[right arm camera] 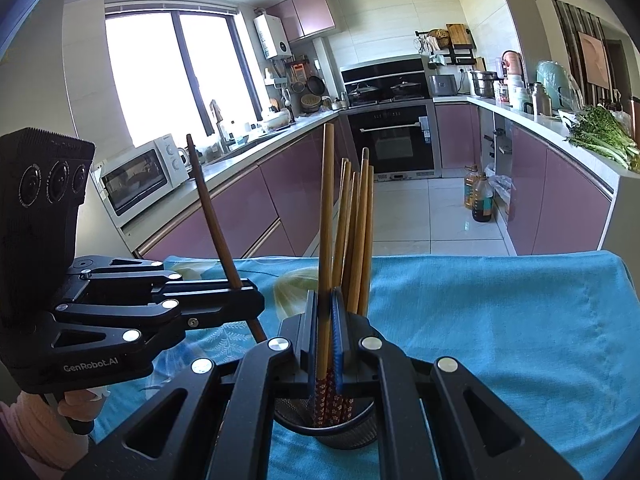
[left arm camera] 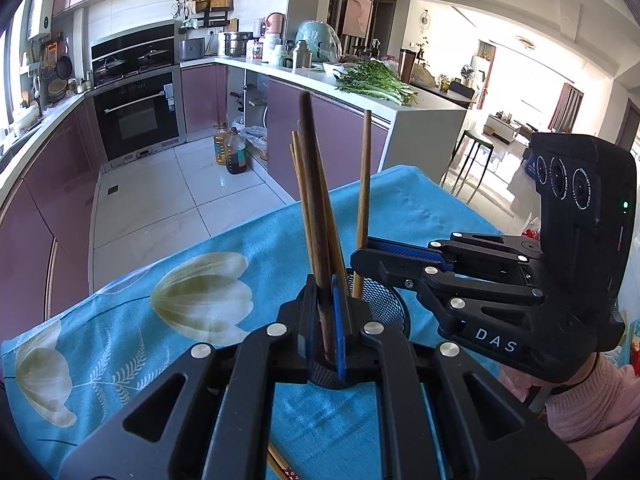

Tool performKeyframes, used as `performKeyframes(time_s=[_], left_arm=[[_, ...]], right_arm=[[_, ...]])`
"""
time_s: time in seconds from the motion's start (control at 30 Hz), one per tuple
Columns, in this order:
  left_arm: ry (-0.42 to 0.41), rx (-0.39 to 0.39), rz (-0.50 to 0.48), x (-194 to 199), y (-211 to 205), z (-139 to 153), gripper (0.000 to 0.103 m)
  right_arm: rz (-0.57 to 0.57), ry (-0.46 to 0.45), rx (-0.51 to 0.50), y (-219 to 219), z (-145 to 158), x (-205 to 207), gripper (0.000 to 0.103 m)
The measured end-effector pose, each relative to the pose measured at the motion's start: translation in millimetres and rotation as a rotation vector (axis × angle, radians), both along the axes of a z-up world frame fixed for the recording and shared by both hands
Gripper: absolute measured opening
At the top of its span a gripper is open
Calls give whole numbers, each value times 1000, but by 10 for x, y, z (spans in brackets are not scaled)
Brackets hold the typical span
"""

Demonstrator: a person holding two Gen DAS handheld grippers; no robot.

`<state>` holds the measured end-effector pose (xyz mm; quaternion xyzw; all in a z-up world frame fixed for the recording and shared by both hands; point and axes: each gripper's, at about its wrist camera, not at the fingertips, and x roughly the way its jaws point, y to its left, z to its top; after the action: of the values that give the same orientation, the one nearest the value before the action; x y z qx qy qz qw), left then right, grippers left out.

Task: Organize utensils
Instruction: 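Lower the left gripper's chopstick into the cup while the right gripper lowers its own, then open both grippers to release the chopsticks into the cup, then move both open grippers back to the last chopsticks on the cloth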

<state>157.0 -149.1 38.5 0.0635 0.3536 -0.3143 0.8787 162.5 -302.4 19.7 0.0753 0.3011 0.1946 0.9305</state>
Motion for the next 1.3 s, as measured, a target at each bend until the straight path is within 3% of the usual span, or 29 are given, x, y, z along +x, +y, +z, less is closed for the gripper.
performKeyframes(time_s=[0.37,0.67,0.8,0.97,1.17,1.2,1.3], left_arm=[[49,12,4,193,-98,-197,8],[56,-12,18,134,-46,-288,13],[21,-42,51,10,74,-260,26],[-55,-92,121,-248,376,-178,38],[-155,-86,252,-596,788,-150,65],[-169,-79,273,-649,843,-157,73],[-206,-35,330,-789,977,-217,83]], right_arm=[[-14,21,15,-2,-52,54,6],[-21,36,29,-42,-80,49,8],[-14,25,39,-60,-56,-20,9],[25,-14,58,-70,25,-213,21],[128,-58,60,75,106,-491,38],[148,-57,56,118,93,-528,39],[191,-42,40,250,11,-608,46]])
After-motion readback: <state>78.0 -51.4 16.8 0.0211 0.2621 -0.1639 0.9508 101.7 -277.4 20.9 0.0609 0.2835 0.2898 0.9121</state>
